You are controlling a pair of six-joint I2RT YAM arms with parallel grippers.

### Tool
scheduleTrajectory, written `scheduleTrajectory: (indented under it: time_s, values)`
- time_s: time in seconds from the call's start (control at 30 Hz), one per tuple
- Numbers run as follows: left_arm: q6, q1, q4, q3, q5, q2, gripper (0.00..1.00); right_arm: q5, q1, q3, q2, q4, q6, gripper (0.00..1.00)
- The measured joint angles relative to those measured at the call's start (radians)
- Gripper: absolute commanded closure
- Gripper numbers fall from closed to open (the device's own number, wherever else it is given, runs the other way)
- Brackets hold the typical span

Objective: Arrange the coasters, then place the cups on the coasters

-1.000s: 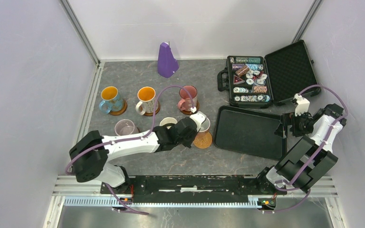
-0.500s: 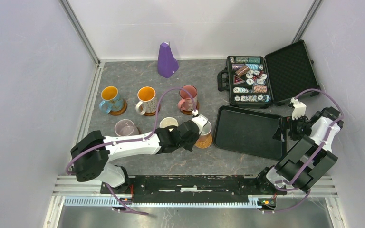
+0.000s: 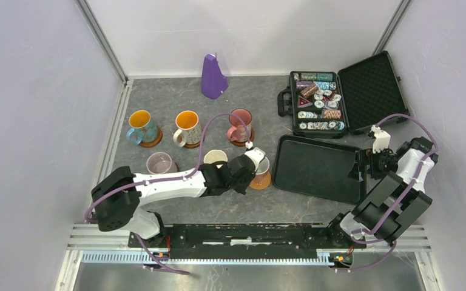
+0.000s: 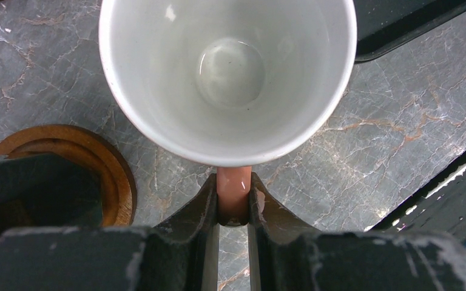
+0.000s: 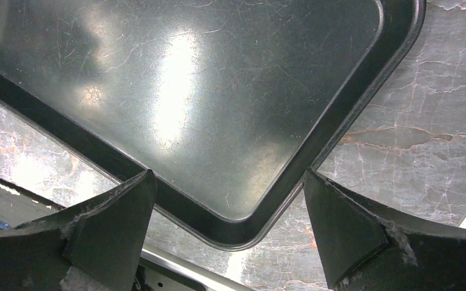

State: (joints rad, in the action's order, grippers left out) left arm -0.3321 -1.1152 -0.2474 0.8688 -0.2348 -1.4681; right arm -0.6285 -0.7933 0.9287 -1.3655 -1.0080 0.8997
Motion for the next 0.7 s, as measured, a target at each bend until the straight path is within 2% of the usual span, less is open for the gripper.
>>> scheduleTrajectory:
  time_s: [0.07, 0.2, 0.33, 0.4, 0.53, 0.7]
  values:
    - [0.000, -0.004, -0.001, 0.004, 0.000, -0.009, 0.82, 0.000, 0.000, 0.000, -0.005, 0.001, 0.000, 0.02]
    - [-0.001, -0.006, -0.005, 0.013, 0.000, -0.020, 0.77, 0.000, 0.000, 0.000, -0.008, 0.003, -0.001, 0.02]
    - [-0.001, -0.008, -0.009, 0.028, -0.003, -0.034, 0.51, 0.000, 0.000, 0.000, -0.008, 0.005, 0.000, 0.02]
    - [-0.003, -0.008, -0.008, 0.036, -0.005, -0.034, 0.43, 0.000, 0.000, 0.000, -0.008, 0.005, 0.000, 0.02]
    - [-0.004, -0.017, 0.000, 0.053, -0.014, -0.034, 0.36, 0.000, 0.000, 0.000, -0.008, 0.005, 0.000, 0.02]
    - [-0.004, -0.029, 0.001, 0.054, -0.024, -0.033, 0.34, 0.000, 0.000, 0.000, -0.011, 0.005, 0.000, 0.02]
